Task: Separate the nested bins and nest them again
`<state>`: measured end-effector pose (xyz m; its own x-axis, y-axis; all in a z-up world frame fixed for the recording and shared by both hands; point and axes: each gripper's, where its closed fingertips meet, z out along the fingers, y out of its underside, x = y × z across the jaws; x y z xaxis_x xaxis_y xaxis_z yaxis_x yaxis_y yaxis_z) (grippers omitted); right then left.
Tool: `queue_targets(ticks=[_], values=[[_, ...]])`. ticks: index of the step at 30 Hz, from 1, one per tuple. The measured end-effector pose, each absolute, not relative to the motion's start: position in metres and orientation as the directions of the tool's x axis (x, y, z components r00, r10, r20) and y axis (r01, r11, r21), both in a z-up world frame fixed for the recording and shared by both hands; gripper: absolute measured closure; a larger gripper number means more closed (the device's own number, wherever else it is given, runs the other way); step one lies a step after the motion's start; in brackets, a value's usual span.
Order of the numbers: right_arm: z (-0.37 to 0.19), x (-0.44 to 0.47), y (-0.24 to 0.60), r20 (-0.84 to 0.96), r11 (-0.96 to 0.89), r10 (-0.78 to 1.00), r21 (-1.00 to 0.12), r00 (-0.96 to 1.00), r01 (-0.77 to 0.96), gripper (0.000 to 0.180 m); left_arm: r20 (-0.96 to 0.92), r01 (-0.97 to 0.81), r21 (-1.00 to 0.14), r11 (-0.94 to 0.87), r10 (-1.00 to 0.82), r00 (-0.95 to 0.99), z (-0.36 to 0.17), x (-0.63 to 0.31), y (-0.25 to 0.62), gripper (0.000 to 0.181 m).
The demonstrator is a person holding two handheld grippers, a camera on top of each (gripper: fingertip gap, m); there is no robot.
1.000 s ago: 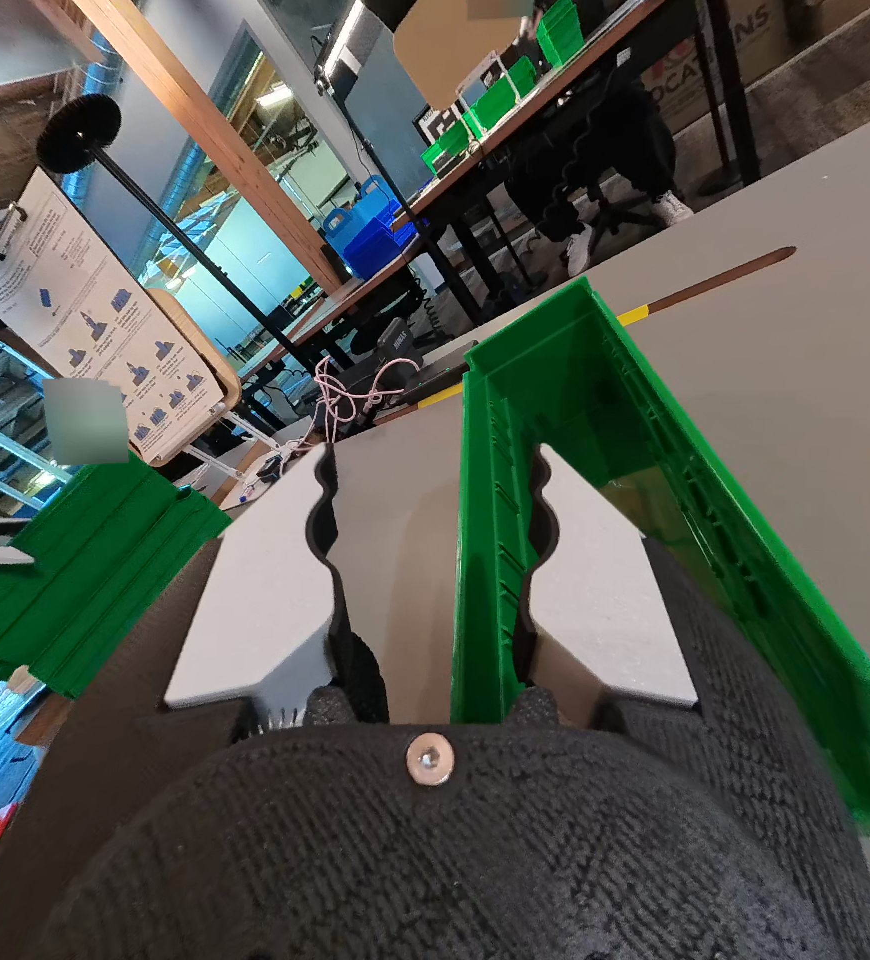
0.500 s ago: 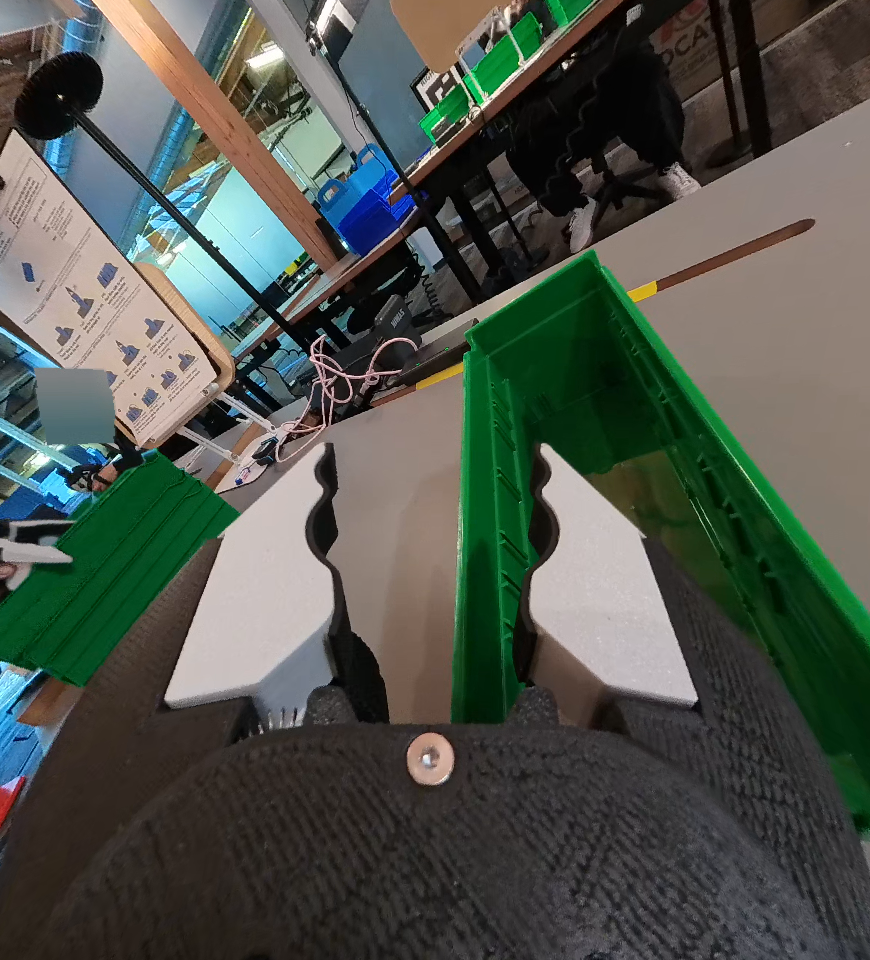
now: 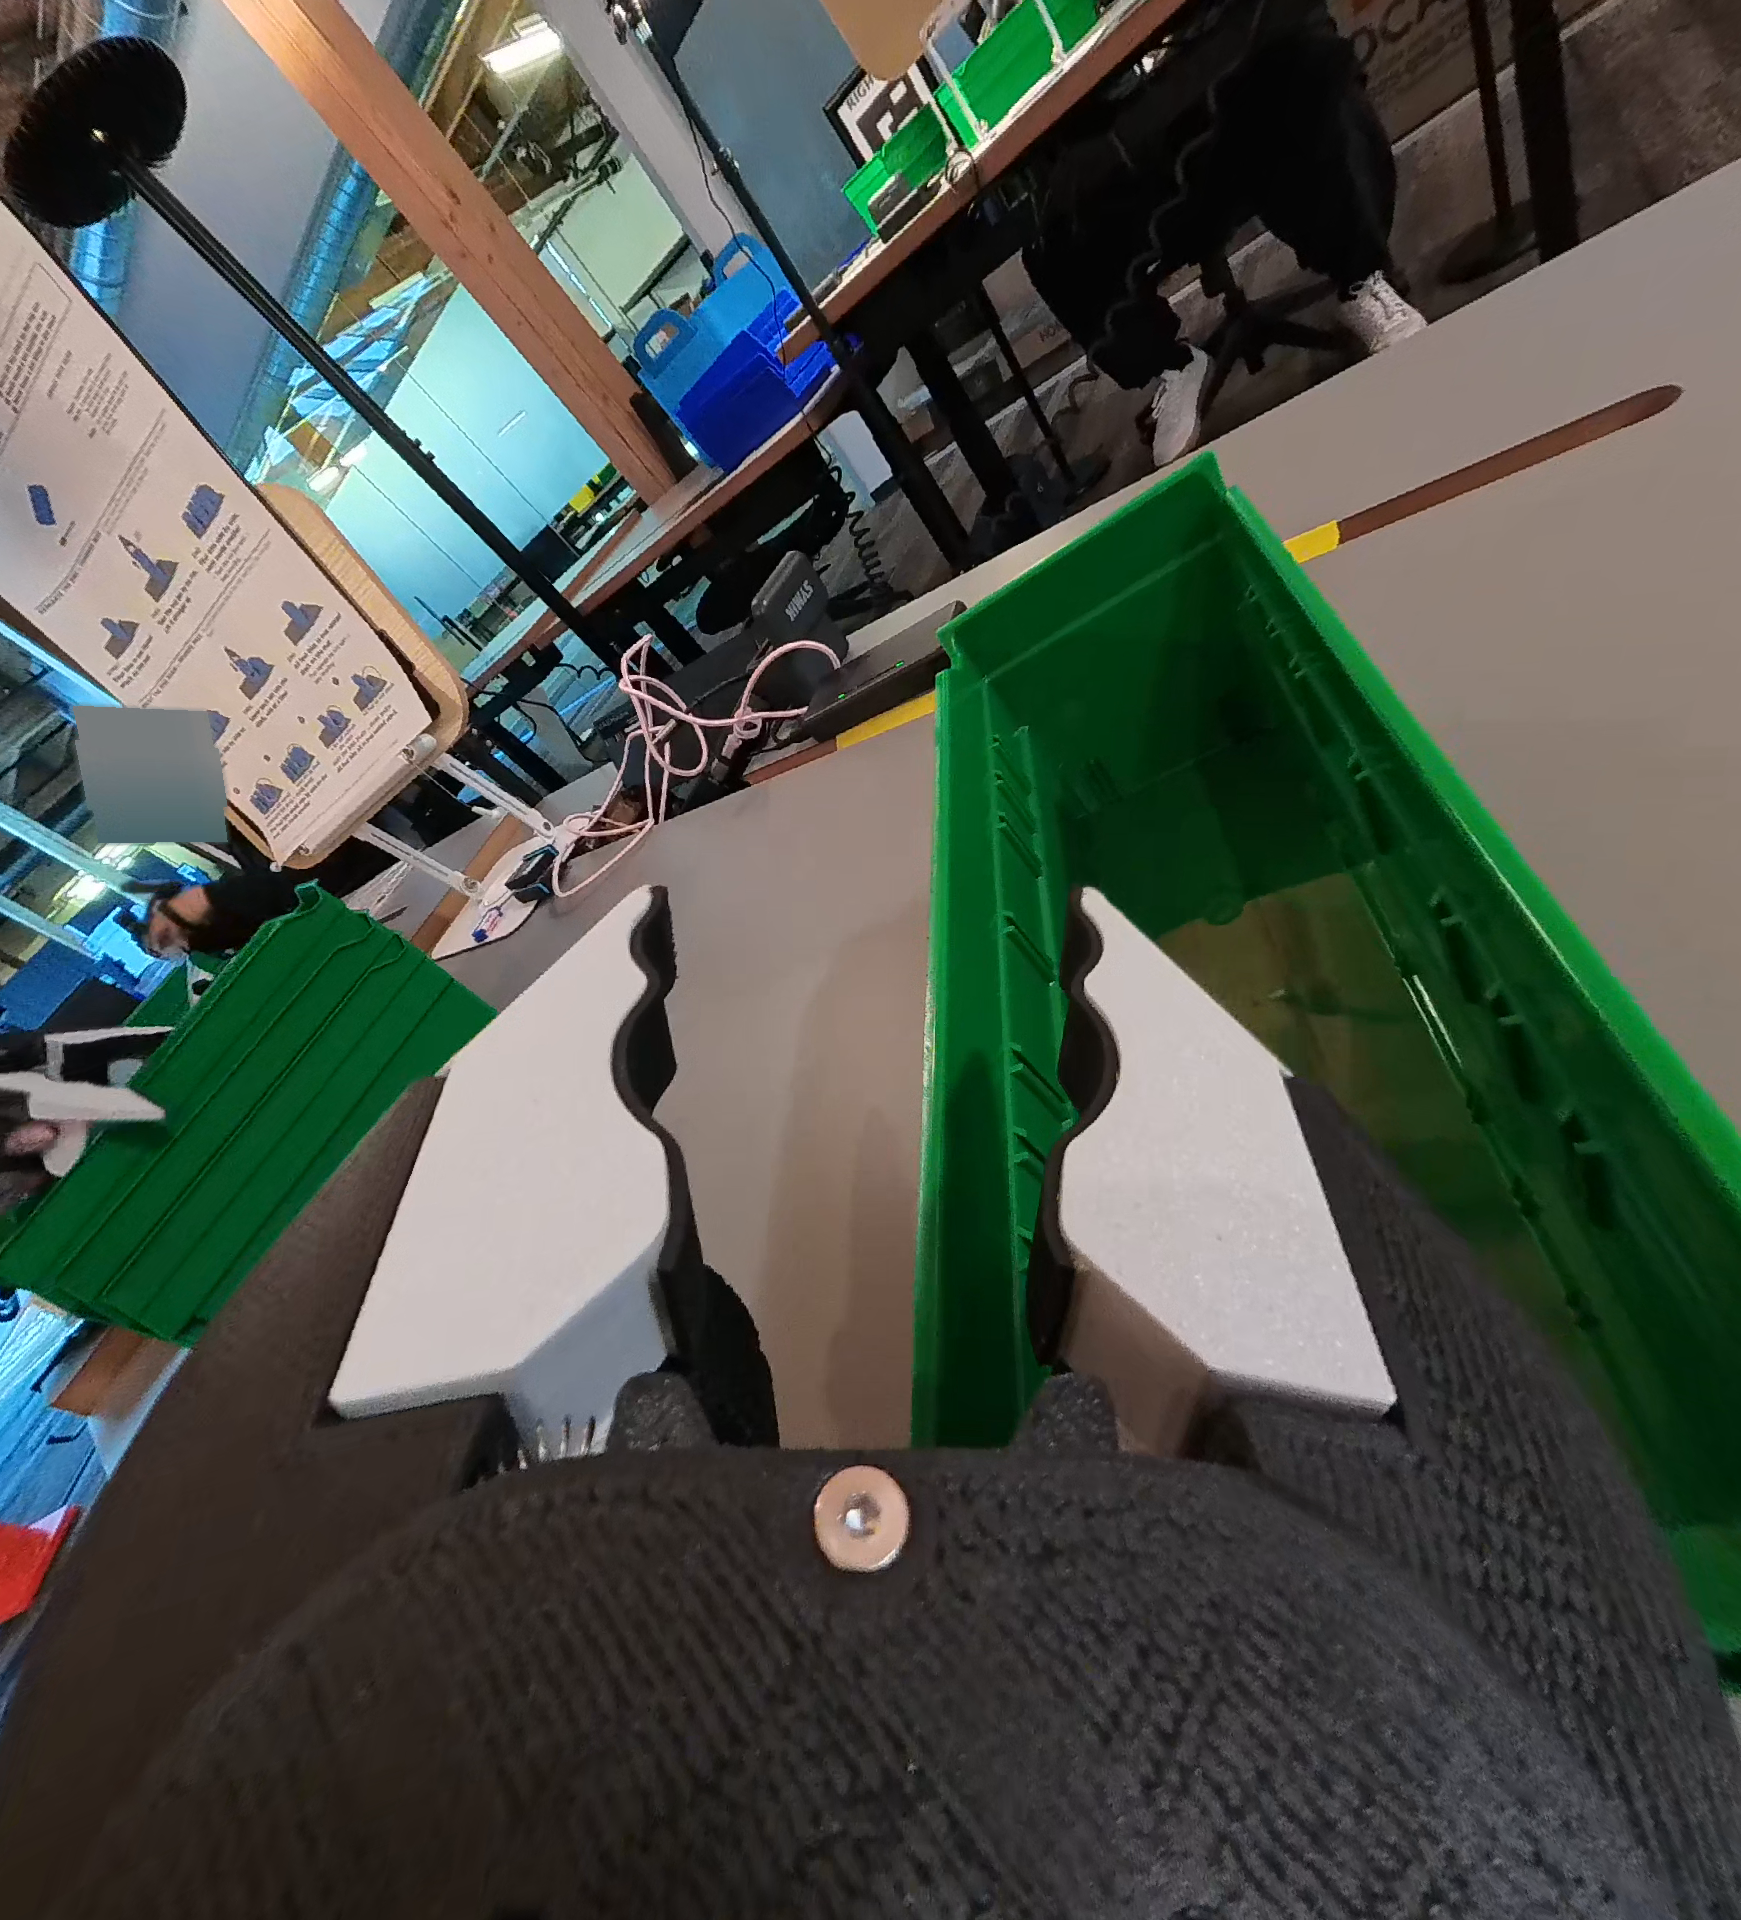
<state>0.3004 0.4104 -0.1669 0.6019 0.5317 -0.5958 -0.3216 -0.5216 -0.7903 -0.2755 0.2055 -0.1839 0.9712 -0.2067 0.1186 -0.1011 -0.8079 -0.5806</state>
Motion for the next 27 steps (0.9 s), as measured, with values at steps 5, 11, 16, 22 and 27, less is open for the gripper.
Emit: queue_targets(ticks=[5, 11, 16, 22, 27], values=[[-0.162, 0.302, 0.41, -0.592, -0.506, 0.541, -0.796, 0.597, -0.33, 0.105, 0.096, -0.043, -0.679, -0.732, -0.148, 0.984, -0.158, -0.285, 0.215, 0.021], [-0.119, 0.324, 0.407, -0.531, -0.297, 0.586, -0.843, 0.612, -0.448, 0.105, -0.09, -0.109, -0.888, -0.447, -0.064, 0.994, -0.077, -0.261, 0.242, 0.021], [-0.111, 0.345, 0.409, -0.502, -0.202, 0.551, -0.856, 0.667, -0.477, 0.106, -0.102, -0.162, -0.957, -0.239, -0.245, 0.964, -0.029, -0.124, 0.288, 0.024], [-0.111, 0.37, 0.413, -0.468, -0.137, 0.478, -0.876, 0.744, -0.463, 0.106, 0.237, 0.008, -0.924, -0.382, -0.557, 0.796, -0.077, 0.089, 0.363, 0.037], [-0.104, 0.397, 0.411, -0.443, -0.036, 0.412, -0.881, 0.796, -0.471, 0.106, 0.378, -0.047, -0.791, -0.61, -0.548, 0.746, -0.161, 0.216, 0.405, 0.04]])
